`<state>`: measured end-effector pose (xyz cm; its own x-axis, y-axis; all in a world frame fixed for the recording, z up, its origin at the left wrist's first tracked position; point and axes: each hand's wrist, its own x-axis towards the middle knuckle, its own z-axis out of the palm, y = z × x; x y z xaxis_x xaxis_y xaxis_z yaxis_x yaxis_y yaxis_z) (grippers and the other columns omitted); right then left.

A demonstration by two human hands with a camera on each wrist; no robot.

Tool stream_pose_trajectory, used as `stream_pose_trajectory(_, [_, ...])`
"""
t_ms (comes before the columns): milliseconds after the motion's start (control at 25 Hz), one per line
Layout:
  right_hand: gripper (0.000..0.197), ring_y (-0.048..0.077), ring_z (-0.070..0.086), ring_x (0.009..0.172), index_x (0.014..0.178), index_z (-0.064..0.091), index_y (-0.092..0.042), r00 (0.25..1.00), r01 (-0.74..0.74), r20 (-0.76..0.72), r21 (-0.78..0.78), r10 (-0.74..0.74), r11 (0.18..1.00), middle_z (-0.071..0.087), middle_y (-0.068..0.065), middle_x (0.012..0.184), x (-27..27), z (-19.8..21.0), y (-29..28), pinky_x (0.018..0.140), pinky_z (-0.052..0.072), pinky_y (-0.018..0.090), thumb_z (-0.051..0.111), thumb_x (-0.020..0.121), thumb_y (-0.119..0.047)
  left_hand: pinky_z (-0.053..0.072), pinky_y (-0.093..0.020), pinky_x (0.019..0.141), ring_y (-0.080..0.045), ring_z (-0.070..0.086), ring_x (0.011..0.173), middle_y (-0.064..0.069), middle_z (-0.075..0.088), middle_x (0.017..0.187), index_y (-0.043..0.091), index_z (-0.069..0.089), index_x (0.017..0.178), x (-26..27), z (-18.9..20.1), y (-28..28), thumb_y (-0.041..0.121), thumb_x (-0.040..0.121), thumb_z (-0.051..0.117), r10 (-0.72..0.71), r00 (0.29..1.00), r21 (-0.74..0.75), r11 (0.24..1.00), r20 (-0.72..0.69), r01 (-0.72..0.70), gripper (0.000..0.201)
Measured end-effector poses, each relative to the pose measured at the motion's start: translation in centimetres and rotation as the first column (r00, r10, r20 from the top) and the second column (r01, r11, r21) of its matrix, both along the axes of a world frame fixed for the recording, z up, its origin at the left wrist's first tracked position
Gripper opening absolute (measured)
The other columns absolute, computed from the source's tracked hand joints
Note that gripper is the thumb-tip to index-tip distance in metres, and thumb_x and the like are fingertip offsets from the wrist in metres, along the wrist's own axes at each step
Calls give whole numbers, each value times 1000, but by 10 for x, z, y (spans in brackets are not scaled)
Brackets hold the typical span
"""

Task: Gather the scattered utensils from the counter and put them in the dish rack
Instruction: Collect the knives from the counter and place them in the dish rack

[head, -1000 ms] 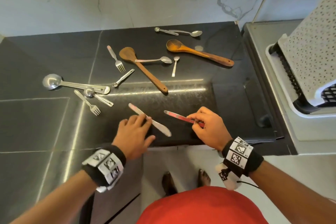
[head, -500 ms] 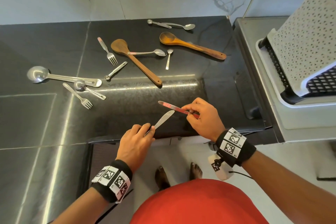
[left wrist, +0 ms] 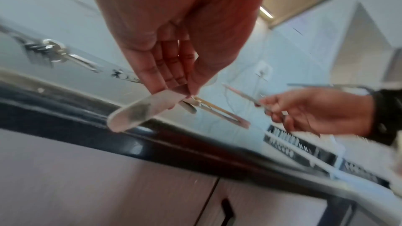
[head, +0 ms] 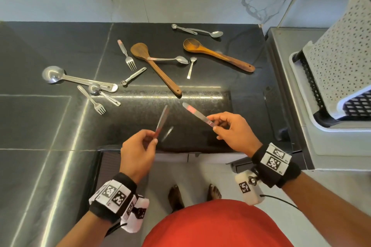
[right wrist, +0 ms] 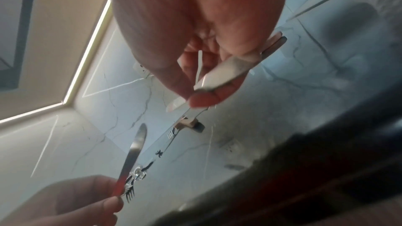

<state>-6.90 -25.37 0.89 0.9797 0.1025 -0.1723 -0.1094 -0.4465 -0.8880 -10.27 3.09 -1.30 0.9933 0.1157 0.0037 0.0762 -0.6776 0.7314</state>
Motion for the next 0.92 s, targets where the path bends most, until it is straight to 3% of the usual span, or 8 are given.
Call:
stream_pose_trajectory(80, [33,11,69,78,112,74,-24,973,-231,-10,-107,231,967,74,-4,90,5,11,-14,75,61,28,71,86,-5,56,-35,71,-17,68,73,2,71,78,17,66,89,2,7,-2,9,86,70,108,993,-193,974,-51,-116,9])
stream_pose_trajectory(200, [33,0,71,83,112,74,-27,845,-524,-32,-246,533,816,77,-10,87,14,34,-17,84,56,19,77,83,-12,59,-41,75,-25,72,80,-9,74,83,14,63,93,7,16,-15,7,88,68,69,989,-376,920,-127,-113,10])
stream_pose_trajectory(280, [34,2,73,83,113,74,-23,771,-630,-45,-204,636,749,77,-7,87,24,49,-9,84,58,21,80,81,-12,59,-37,78,-23,74,81,-13,75,86,10,61,95,5,24,-35,2,90,64,-33,985,-467,883,-172,-52,10])
stream_pose_trajectory(360, [34,7,74,79,111,73,-18,740,-669,-22,-117,672,734,76,-1,88,36,60,-1,81,61,26,81,79,-10,58,-36,79,-23,74,82,-13,76,88,9,60,96,-2,24,-59,2,92,60,-135,974,-505,863,-183,25,9])
stream_pose_trajectory(480, [36,11,73,75,107,68,-15,789,-603,112,-48,604,796,74,0,86,48,61,3,76,61,31,84,75,-12,59,-41,77,-27,75,85,-13,77,92,7,61,102,-14,25,-85,6,96,58,-170,965,-595,804,-198,19,7])
stream_pose_trajectory(640, [57,19,69,69,117,60,-19,903,-408,181,76,390,910,61,-13,100,43,47,-8,64,61,33,89,69,-12,59,-30,71,-26,75,86,-21,75,99,-2,55,112,-25,40,-106,3,98,51,-133,960,-723,684,-246,-91,15])
stream_pose_trajectory(760, [73,18,72,72,128,51,-26,926,-361,192,197,325,912,64,-1,105,34,38,-17,63,61,31,88,69,-6,61,-34,77,-30,75,87,-20,75,99,2,58,115,-29,45,-124,2,95,58,-149,958,-721,689,-247,-79,20])
stream_pose_trajectory(920, [92,22,75,77,148,35,-33,956,-275,172,263,236,925,67,9,108,24,25,-24,73,63,36,85,75,-10,61,-34,76,-26,76,83,-22,75,101,0,58,119,-28,45,-143,-5,93,57,-154,959,-731,679,-239,-73,26])
